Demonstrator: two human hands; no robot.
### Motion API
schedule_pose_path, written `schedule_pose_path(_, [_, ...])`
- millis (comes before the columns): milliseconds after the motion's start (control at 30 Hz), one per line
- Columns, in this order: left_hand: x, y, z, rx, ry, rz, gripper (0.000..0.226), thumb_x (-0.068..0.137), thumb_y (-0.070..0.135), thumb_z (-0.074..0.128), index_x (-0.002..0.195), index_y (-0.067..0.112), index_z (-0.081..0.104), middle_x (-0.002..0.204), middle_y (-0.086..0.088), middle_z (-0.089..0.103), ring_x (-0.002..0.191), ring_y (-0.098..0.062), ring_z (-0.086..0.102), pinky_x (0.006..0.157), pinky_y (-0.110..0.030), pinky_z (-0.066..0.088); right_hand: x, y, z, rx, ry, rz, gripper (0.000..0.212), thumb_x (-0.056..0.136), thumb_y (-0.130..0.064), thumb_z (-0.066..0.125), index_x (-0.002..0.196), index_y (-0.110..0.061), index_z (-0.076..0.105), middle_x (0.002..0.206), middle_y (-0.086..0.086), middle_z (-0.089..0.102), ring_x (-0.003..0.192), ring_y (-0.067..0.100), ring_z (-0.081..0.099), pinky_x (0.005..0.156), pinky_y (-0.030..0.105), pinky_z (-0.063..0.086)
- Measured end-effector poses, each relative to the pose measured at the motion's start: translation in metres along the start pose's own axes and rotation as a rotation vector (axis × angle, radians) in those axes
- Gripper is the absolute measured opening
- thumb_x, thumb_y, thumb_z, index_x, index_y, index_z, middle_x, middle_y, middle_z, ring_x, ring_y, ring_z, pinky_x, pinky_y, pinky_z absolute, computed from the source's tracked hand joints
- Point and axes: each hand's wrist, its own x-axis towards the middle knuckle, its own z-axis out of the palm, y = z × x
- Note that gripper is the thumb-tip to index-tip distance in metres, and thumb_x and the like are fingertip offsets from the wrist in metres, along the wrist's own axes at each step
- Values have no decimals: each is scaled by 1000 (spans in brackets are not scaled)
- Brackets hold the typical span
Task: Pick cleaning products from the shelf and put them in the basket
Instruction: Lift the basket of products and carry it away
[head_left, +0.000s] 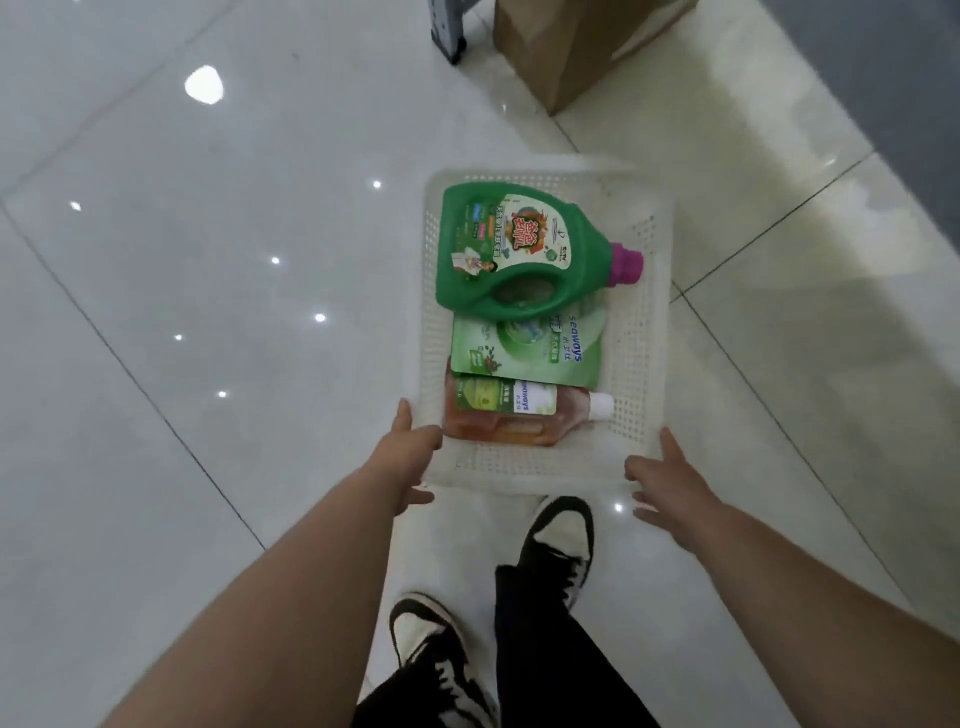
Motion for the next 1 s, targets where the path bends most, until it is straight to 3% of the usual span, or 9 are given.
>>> schedule_pose_path(100, [7,53,-4,131,2,31,82,96,22,51,159,53,8,150,-8,40,116,-38,47,101,-53,50,-1,-1,1,154,6,58,87,91,-16,62,161,-45,18,113,3,60,100,28,64,93,46,59])
schedule_pose_path(267, [19,123,1,272,-33,78,80,96,20,53,158,53,14,126,-2,40,116,-36,47,105,-55,47,4,-7,10,466,55,150,82,92,-10,61,159,-42,26,117,13,54,86,33,61,86,44,59])
schedule_pose_path(367, [31,156,1,306,-57,138,80,95,17,53,159,50,18,132,1,43,118,-33,48,101,-50,48,5,-15,21,620,86,165,81,93,-10,59,158,-44,27,129,12,49,89,37,66,77,39,60])
schedule_pose_path(500, [45,197,-2,290,-37,238,69,93,13,55,157,29,35,140,-6,52,112,-28,56,92,-39,50,5,-37,38,783,118,179,81,92,-12,58,158,-46,26,129,11,50,89,37,68,71,37,58])
schedule_pose_path(633, [53,243,2,258,-46,292,65,92,10,57,154,25,43,145,-9,52,125,-32,57,106,-43,50,9,-66,46,862,184,129,81,89,-12,57,158,-44,27,130,13,49,88,35,69,68,35,59])
schedule_pose_path(833, [64,293,21,254,-51,390,63,89,9,57,150,22,47,143,-9,54,128,-34,56,108,-46,50,25,-100,35,892,227,36,82,90,-11,56,160,-40,26,114,6,51,84,33,67,69,34,61])
schedule_pose_path(900, [69,305,26,266,-53,413,55,88,9,57,142,20,55,134,-8,60,123,-33,60,104,-45,52,30,-110,25,885,241,13,81,90,-11,56,160,-39,26,110,6,51,82,32,67,74,36,62])
schedule_pose_path(1000, [74,324,38,268,-94,472,21,86,8,55,101,14,67,107,-8,66,105,-32,65,87,-38,57,41,-122,10,921,259,-32,79,90,-11,57,160,-39,29,105,4,52,80,30,66,71,33,61])
